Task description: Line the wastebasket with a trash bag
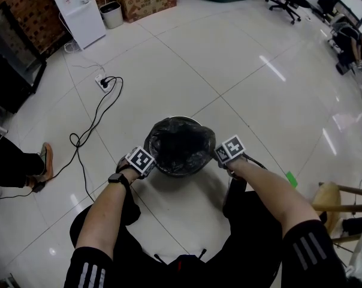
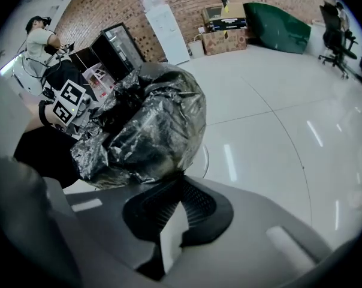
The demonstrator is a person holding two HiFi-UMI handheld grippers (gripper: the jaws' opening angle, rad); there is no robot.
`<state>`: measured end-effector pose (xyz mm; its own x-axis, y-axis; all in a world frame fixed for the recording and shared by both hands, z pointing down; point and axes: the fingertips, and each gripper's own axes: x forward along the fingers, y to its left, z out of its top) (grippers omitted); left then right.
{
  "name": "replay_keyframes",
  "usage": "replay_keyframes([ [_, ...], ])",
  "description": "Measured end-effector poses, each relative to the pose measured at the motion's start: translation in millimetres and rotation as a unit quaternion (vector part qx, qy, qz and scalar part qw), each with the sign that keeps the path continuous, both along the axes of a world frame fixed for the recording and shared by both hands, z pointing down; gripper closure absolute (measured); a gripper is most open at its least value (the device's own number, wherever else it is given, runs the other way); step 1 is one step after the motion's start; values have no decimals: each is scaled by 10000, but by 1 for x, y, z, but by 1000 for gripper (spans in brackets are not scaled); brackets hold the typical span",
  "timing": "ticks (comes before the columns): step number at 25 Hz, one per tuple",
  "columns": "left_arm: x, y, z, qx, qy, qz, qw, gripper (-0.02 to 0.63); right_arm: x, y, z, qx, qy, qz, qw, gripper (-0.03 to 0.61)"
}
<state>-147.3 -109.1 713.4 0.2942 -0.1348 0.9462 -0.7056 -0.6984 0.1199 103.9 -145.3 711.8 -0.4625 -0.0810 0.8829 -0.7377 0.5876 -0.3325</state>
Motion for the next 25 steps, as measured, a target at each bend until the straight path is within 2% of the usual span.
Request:
replay_keyframes([
  [4, -2, 3, -2, -162, 81, -28, 9998, 391, -3, -2, -4, -83, -178, 8, 9998, 562],
  [6, -7, 9, -5, -268, 106, -57, 9996, 391, 0, -1, -7, -181, -246, 7, 9995, 485],
  [8, -15, 7, -9, -178, 80, -73, 9998, 391, 9, -1, -11, -251, -255, 42, 9994, 448],
  [12, -23, 10, -19, -158, 135, -34, 9998, 391, 29, -8, -29, -303, -400, 232, 9985, 431],
  [16, -25, 12, -26, -116, 122, 94, 9998, 391, 39, 0, -43, -613, -675, 109, 9958, 410],
  [20, -28, 5, -35, -26, 115, 98, 9999, 386, 51, -4, -32, -456, -384, 184, 9981, 386],
  [22, -30, -1, -41, -15, 110, 73, 9999, 385, 46, -5, -29, -446, -347, 66, 9984, 385],
  [25, -42, -2, -47, -187, 86, -60, 9998, 385, 31, 0, -39, -734, -663, -209, 9949, 377],
])
